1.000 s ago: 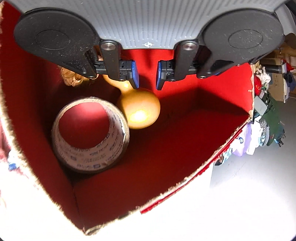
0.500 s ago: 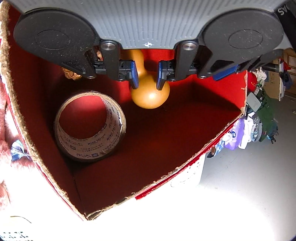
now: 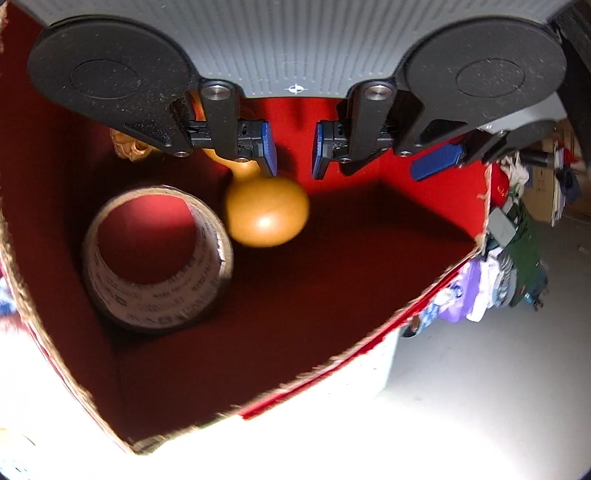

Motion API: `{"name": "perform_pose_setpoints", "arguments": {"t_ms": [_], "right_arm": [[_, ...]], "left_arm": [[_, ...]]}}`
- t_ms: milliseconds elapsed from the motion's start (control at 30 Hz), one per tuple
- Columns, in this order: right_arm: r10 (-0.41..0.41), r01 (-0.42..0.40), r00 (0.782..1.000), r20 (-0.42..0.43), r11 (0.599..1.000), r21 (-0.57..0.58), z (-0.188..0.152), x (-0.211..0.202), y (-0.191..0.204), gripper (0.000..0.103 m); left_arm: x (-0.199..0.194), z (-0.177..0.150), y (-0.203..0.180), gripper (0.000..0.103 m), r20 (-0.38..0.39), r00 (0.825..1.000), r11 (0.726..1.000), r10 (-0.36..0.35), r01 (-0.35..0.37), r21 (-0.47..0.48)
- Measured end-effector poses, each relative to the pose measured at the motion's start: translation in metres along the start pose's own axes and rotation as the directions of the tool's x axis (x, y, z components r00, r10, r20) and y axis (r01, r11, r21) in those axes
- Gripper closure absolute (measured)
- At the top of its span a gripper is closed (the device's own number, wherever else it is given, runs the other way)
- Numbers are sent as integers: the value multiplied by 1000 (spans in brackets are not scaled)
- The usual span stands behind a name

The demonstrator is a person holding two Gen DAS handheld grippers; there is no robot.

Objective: Organize objects
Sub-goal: 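Raise the open right gripper out of the box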

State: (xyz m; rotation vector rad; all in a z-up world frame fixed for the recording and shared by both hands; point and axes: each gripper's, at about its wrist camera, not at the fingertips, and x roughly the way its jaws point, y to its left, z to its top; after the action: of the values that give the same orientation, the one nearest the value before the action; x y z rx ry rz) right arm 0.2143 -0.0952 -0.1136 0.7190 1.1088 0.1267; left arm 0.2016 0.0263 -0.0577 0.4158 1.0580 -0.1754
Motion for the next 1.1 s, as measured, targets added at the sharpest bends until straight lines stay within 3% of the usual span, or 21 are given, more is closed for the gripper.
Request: {"name": "perform_pose_setpoints", "arguments": {"t_ms": [233,533,767,900,1100], "right_arm": [[-72,71,995,73,997,14,-7,-7,2,78],[7,-8,992,128,1000,5,-9,-15,-9,79],[9,1,980,201,999,-53,-15,-40,-10,79],[37,-5,967,252,992,-127,-23,-58,-8,79],[79,1,931,356,976,-218,-36,-85,-3,77]], "left_arm": [[3,1,3,32,-12,1000,1000,10,-10,-27],[3,0,2,32,-11,1000,999,29,-29,-35],[1,-1,5,31,13,999,998,39,-38,-47],[-7,-2,2,30,20,997,996,68,-66,-57],[-29,-8,7,27,47,997,995,66,-62,-78]]}}
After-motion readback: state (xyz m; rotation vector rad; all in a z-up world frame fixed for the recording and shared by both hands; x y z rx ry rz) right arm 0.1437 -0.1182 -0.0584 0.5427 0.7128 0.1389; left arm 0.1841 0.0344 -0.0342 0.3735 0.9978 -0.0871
